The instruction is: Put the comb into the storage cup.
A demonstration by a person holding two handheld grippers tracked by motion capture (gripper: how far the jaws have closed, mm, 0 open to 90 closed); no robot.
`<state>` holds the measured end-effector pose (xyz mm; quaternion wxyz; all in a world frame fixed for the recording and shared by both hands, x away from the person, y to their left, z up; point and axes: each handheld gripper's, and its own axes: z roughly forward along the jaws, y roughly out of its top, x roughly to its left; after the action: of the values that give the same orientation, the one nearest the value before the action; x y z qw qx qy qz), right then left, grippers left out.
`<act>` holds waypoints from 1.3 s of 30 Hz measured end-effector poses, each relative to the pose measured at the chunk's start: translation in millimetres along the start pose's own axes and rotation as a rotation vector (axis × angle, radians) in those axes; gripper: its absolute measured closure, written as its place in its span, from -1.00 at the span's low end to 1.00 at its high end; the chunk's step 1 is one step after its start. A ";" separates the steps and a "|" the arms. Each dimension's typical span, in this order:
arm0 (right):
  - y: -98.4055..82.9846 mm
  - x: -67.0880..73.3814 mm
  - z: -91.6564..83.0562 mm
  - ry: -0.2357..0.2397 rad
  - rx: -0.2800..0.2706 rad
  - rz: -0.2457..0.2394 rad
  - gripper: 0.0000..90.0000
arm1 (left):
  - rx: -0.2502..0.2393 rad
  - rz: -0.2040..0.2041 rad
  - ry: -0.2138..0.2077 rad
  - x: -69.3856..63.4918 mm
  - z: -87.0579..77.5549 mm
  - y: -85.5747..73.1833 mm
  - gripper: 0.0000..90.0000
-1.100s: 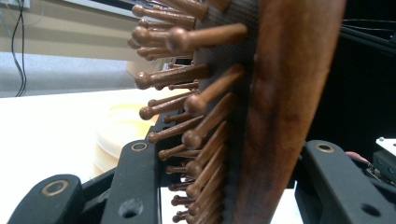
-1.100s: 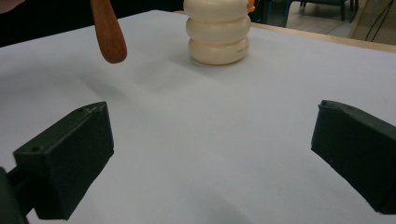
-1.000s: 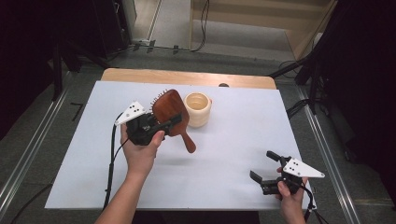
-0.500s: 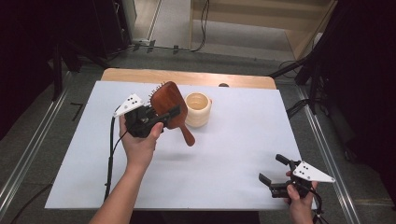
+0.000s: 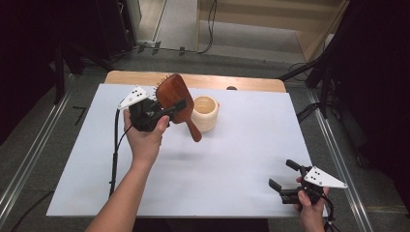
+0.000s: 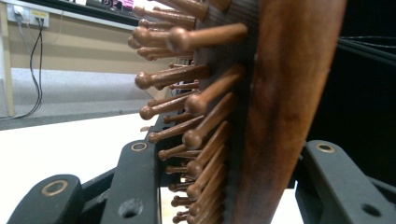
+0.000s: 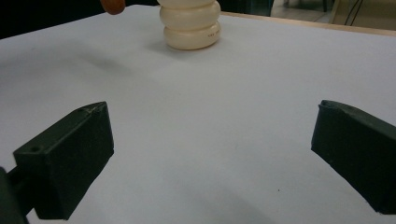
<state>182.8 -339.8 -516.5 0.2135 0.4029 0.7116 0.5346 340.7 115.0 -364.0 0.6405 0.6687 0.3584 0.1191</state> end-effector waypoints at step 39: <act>-1.5 -0.5 2.2 0.021 0.004 -0.004 -1.00 | -0.022 0.003 0.028 17.6 38.3 34.9 0.25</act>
<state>184.2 -339.0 -518.6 0.2061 0.3962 0.7157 0.5369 388.4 99.3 -342.2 0.6425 0.6604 0.3651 0.1334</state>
